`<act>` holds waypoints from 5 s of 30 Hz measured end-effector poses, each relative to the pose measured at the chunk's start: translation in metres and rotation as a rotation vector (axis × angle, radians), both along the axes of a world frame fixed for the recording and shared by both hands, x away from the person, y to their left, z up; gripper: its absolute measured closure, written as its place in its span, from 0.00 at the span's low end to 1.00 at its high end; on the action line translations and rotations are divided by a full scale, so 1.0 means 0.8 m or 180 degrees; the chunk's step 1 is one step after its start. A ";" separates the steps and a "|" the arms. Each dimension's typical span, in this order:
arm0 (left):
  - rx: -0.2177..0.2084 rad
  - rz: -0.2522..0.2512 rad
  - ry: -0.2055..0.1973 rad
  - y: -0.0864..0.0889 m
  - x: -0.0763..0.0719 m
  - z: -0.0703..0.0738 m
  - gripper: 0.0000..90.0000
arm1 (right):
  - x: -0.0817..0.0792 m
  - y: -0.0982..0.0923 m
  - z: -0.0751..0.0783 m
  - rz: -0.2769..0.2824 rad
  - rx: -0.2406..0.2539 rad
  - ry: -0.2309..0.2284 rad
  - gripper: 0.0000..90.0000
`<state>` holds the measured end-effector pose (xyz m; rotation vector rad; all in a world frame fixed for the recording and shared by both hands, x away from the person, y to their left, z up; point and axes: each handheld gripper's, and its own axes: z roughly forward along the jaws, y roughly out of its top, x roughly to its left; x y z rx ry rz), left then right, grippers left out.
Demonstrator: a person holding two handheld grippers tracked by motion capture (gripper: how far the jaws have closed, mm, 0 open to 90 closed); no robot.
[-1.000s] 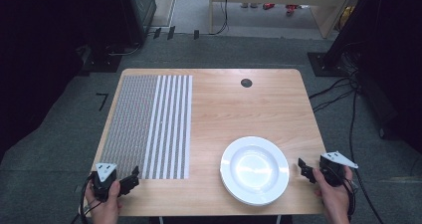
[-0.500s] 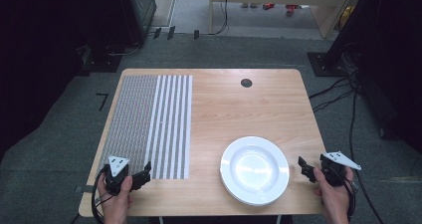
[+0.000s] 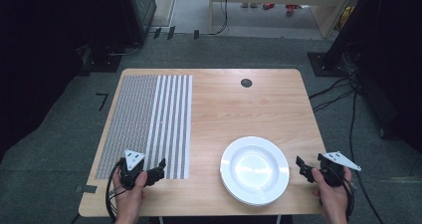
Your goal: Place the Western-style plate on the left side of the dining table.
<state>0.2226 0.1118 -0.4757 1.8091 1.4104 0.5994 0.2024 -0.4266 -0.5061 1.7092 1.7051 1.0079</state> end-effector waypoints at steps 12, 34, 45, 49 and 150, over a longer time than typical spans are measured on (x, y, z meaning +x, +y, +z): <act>-0.0007 -0.0256 -0.0031 -0.060 0.011 0.002 0.15 | -0.003 0.013 0.007 0.0055 0.0053 -0.0082 0.16; -0.0115 -0.0480 -0.0014 -0.119 0.024 0.003 0.15 | -0.004 0.024 0.014 0.0049 0.0188 -0.0156 0.18; -0.0200 -0.0571 0.0010 -0.143 0.026 0.003 0.15 | -0.004 0.032 0.017 0.0087 0.0287 -0.0162 0.19; -0.0213 -0.0616 0.0011 -0.154 0.027 0.002 0.15 | -0.004 0.036 0.019 0.0089 0.0297 -0.0179 0.19; -0.0875 -0.1142 0.0262 -0.196 -0.004 -0.026 0.62 | -0.028 0.060 0.012 0.0211 0.1873 -0.0188 0.89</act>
